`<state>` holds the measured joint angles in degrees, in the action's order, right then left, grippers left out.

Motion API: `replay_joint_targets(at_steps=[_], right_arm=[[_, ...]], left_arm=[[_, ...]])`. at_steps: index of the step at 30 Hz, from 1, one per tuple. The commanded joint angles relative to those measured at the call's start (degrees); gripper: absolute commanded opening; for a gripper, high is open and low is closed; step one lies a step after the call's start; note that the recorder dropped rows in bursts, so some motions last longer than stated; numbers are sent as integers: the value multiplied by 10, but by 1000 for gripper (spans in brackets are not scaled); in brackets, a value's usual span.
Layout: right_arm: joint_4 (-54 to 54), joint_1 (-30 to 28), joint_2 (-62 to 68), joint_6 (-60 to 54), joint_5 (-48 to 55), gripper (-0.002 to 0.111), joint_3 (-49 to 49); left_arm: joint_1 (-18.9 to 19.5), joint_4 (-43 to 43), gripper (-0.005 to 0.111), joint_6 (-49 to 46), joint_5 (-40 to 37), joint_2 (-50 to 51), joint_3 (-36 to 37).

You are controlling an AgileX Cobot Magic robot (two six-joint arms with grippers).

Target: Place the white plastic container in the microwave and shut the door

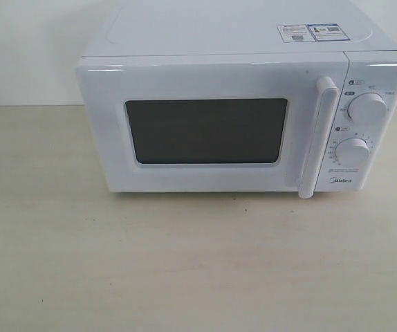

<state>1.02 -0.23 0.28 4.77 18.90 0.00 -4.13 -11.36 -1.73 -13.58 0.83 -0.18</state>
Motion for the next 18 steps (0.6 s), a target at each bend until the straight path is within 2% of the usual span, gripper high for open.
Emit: replay_joint_targets(at_steps=[1, 18], right_arm=[[-1, -3, -3, -2, -4, 0, 0], [8, -3, -3, -2, -3, 0, 0]], left_arm=[[-5, 7, 4, 17, -2, 2, 2], [-5, 7, 4, 17, -19, 2, 2]])
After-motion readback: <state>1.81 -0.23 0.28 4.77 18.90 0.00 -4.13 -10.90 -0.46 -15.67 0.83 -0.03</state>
